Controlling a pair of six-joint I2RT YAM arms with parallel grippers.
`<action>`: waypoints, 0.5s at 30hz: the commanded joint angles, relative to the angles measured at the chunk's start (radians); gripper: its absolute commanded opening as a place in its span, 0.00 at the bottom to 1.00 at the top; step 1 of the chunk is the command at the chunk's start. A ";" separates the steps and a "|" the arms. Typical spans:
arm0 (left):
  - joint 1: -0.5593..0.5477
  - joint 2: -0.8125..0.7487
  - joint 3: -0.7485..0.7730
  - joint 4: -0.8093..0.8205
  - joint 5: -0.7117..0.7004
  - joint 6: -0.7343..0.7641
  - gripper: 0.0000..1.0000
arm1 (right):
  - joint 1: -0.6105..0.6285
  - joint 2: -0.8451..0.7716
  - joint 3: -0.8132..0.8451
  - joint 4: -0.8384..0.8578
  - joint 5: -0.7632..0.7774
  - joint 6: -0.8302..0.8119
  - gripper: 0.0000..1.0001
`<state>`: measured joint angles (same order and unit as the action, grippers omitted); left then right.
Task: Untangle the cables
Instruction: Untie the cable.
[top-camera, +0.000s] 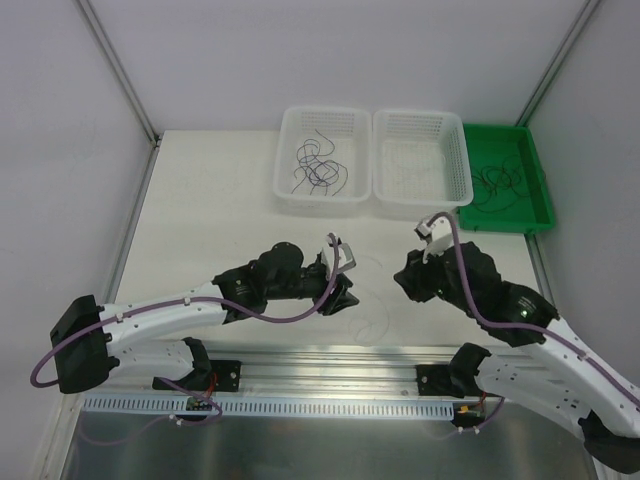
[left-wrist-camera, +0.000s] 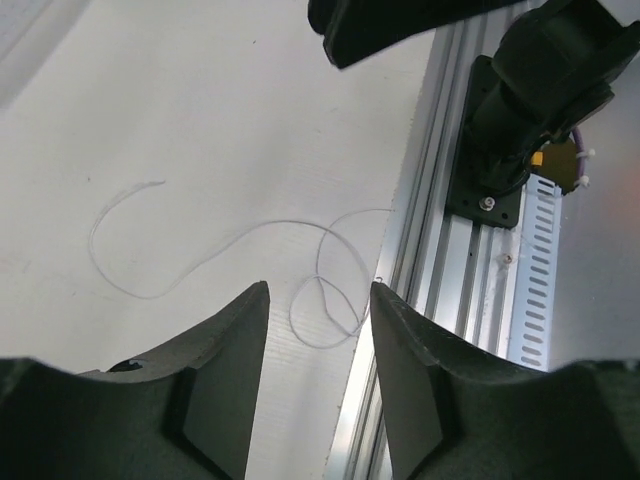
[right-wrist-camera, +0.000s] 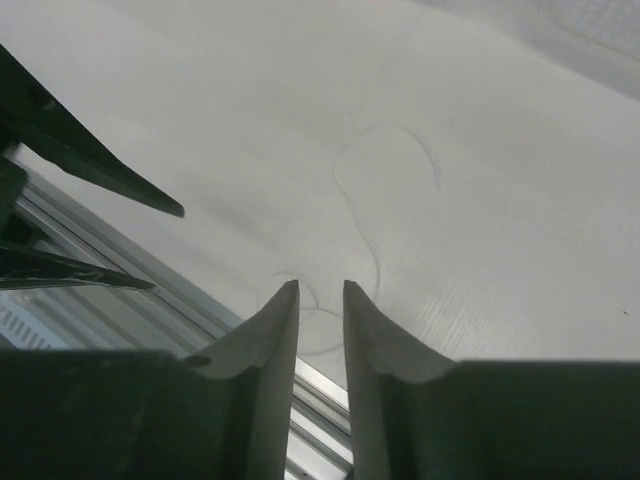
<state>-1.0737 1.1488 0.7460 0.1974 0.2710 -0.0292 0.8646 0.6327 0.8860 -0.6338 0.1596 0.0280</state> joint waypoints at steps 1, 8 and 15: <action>-0.003 -0.001 0.003 -0.038 -0.097 -0.041 0.46 | -0.006 0.087 -0.024 -0.074 -0.020 -0.017 0.30; 0.000 -0.034 -0.163 -0.041 -0.344 -0.329 0.68 | -0.006 0.251 -0.188 0.101 -0.185 0.087 0.47; 0.004 -0.122 -0.290 -0.052 -0.525 -0.544 0.89 | 0.045 0.435 -0.251 0.235 -0.172 0.101 0.51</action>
<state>-1.0725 1.0901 0.4824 0.1318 -0.1192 -0.4347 0.8925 1.0225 0.6277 -0.5098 0.0055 0.1158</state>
